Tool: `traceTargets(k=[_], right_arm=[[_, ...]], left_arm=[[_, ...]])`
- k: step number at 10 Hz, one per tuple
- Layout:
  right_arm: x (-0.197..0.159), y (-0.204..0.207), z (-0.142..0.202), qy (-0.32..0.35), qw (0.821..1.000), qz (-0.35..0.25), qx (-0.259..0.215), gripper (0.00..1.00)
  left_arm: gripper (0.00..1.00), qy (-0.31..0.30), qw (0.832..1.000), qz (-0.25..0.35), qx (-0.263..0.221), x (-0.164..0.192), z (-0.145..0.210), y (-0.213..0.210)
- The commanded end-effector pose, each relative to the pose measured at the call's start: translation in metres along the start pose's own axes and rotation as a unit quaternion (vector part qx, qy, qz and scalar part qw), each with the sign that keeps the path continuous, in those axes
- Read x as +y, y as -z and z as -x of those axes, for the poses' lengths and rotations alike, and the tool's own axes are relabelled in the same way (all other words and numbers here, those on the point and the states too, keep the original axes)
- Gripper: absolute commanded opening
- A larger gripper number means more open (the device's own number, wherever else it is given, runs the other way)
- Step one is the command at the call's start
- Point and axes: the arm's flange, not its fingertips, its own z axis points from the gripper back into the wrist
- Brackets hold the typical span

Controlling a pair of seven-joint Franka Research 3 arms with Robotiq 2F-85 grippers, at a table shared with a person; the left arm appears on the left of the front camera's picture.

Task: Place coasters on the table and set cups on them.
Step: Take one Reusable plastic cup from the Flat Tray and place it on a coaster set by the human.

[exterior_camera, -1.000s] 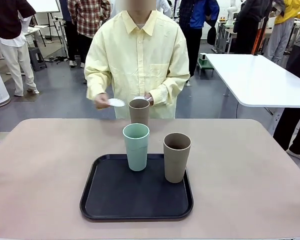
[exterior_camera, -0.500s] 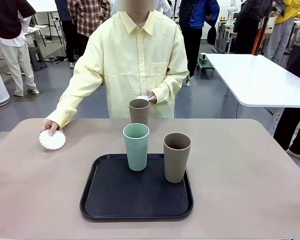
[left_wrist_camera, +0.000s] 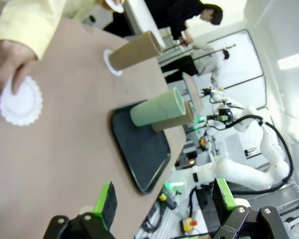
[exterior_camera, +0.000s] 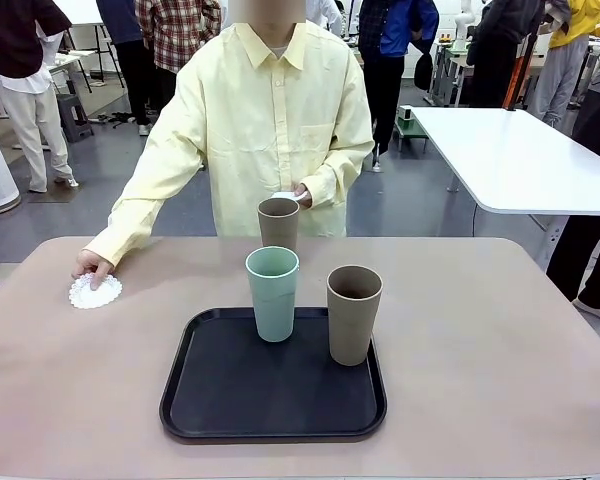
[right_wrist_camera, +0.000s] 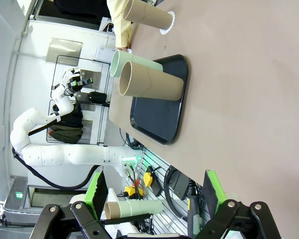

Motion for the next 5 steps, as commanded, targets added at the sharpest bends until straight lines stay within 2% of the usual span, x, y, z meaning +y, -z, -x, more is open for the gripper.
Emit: traceTargets(k=[1, 5], right_arm=[[-0.0006, 0.0002, -0.0016, -0.005, 1.000, -0.009, -0.005, 1.00], [-0.0006, 0.0002, -0.0016, -0.005, 1.000, -0.009, -0.005, 1.00]], left_arm=[[1.00, 0.001, 1.000, 0.004, -0.004, -0.0008, -0.0004, -0.0012], [1.00, 0.001, 1.000, 0.004, -0.004, -0.0008, -0.0004, -0.0012]])
